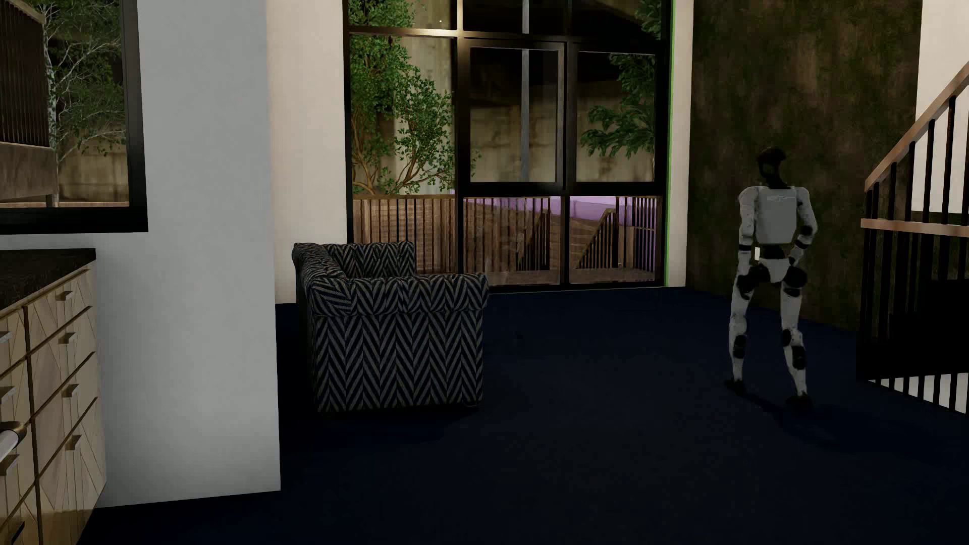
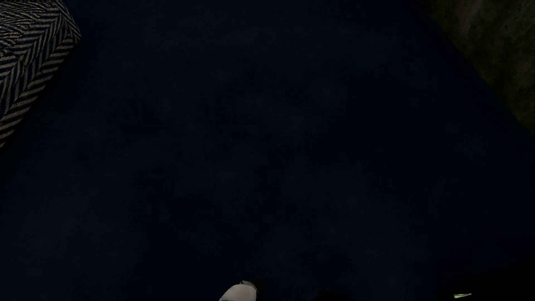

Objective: Move towards the sofa

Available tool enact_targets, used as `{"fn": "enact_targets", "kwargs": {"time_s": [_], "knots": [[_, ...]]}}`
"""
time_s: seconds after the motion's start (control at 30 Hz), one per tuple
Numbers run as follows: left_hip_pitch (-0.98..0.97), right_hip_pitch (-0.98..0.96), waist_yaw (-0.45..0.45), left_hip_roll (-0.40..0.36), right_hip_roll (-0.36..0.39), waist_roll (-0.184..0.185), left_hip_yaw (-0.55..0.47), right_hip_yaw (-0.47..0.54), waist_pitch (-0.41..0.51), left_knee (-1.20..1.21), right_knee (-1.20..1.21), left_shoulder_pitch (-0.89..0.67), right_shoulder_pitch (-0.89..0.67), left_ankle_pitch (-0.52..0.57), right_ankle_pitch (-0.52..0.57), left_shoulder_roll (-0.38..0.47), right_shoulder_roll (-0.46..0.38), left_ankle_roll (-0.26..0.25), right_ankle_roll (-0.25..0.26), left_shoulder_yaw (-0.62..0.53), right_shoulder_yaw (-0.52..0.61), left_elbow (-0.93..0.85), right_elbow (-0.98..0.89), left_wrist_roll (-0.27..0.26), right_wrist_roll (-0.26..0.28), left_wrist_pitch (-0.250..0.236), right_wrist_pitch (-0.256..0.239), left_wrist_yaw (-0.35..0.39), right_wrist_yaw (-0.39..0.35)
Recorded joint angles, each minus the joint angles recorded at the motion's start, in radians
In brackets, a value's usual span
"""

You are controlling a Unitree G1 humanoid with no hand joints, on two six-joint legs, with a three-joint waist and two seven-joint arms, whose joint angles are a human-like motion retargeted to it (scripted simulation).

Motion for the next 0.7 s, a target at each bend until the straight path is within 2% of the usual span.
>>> {"fn": "enact_targets", "kwargs": {"time_s": [0.1, 0.13, 0.17, 0.23, 0.27, 0.33, 0.37, 0.4, 0.43, 0.5, 0.57, 0.63, 0.7], "knots": [[-0.016, 0.058, 0.021, 0.016, 0.0, 0.005, 0.0, 0.0, -0.029, -0.088, -0.007, 0.026, -0.012, -0.125, -0.069, -0.01, -0.005, 0.0, 0.0, -0.028, 0.016, 0.085, 0.003, 0.0, 0.0, 0.0, 0.0, 0.0, 0.0], [-0.027, 0.078, 0.028, 0.018, -0.008, -0.001, 0.0, 0.0, -0.04, -0.071, -0.004, 0.03, -0.008, -0.1, -0.064, -0.01, 0.001, 0.0, 0.0, -0.032, 0.008, 0.113, 0.016, 0.0, 0.0, 0.0, 0.0, 0.0, 0.0], [-0.045, 0.092, 0.033, 0.015, -0.019, -0.012, 0.0, 0.0, -0.056, -0.054, 0.0, 0.031, 0.004, -0.018, -0.027, -0.008, 0.01, 0.0, 0.0, -0.032, -0.011, 0.139, 0.035, 0.0, 0.0, 0.0, 0.0, 0.0, 0.0], [-0.084, 0.115, 0.033, -0.009, -0.052, -0.054, 0.0, 0.0, -0.096, 0.008, 0.019, 0.019, 0.045, 0.159, 0.157, 0.004, 0.036, 0.0, 0.0, -0.029, -0.057, 0.195, 0.111, 0.0, 0.0, 0.0, 0.0, 0.0, 0.0], [-0.075, 0.125, 0.031, -0.036, -0.073, -0.078, 0.0, 0.0, -0.109, 0.037, 0.047, 0.006, 0.067, 0.186, 0.307, 0.016, 0.042, 0.0, 0.0, -0.026, -0.059, 0.21, 0.159, 0.0, 0.0, 0.0, 0.0, 0.0, 0.0], [0.006, 0.069, 0.023, -0.088, -0.106, -0.103, 0.0, 0.0, -0.123, 0.038, 0.2, -0.024, 0.1, 0.147, 0.672, 0.039, 0.02, 0.0, 0.0, -0.009, 0.014, 0.19, 0.207, 0.0, 0.0, 0.0, 0.0, 0.0, 0.0], [0.057, -0.002, 0.012, -0.105, -0.116, -0.106, 0.0, 0.0, -0.121, 0.028, 0.324, -0.043, 0.107, 0.107, 0.81, 0.047, 0.002, 0.0, 0.0, 0.011, 0.058, 0.159, 0.21, 0.0, 0.0, 0.0, 0.0, 0.0, 0.0], [0.106, -0.085, -0.011, -0.124, -0.127, -0.113, 0.0, 0.0, -0.111, 0.02, 0.46, -0.067, 0.11, 0.065, 0.875, 0.057, -0.012, 0.0, 0.0, 0.029, 0.08, 0.121, 0.213, 0.0, 0.0, 0.0, 0.0, 0.0, 0.0], [0.159, -0.169, -0.046, -0.145, -0.135, -0.121, 0.0, 0.0, -0.098, 0.009, 0.595, -0.096, 0.113, 0.023, 0.857, 0.068, -0.015, 0.0, 0.0, 0.039, 0.074, 0.084, 0.227, 0.0, 0.0, 0.0, 0.0, 0.0, 0.0], [0.277, -0.326, -0.14, -0.182, -0.131, -0.121, 0.0, 0.0, -0.074, -0.028, 0.786, -0.167, 0.131, -0.058, 0.659, 0.092, -0.005, 0.0, 0.0, 0.045, -0.006, 0.023, 0.283, 0.0, 0.0, 0.0, 0.0, 0.0, 0.0], [0.403, -0.445, -0.235, -0.192, -0.104, -0.102, 0.0, 0.0, -0.058, -0.069, 0.769, -0.248, 0.164, -0.136, 0.506, 0.096, 0.002, 0.0, 0.0, 0.073, -0.086, -0.008, 0.335, 0.0, 0.0, 0.0, 0.0, 0.0, 0.0], [0.515, -0.526, -0.308, -0.171, -0.07, -0.072, 0.0, 0.0, -0.046, -0.107, 0.554, -0.322, 0.194, -0.203, 0.518, 0.082, -0.01, 0.0, 0.0, 0.118, -0.088, -0.044, 0.351, 0.0, 0.0, 0.0, 0.0, 0.0, 0.0], [0.606, -0.574, -0.353, -0.145, -0.054, -0.051, 0.0, 0.0, -0.045, -0.141, 0.269, -0.365, 0.22, -0.263, 0.61, 0.071, -0.023, 0.0, 0.0, 0.15, -0.058, -0.119, 0.341, 0.0, 0.0, 0.0, 0.0, 0.0, 0.0]]}}
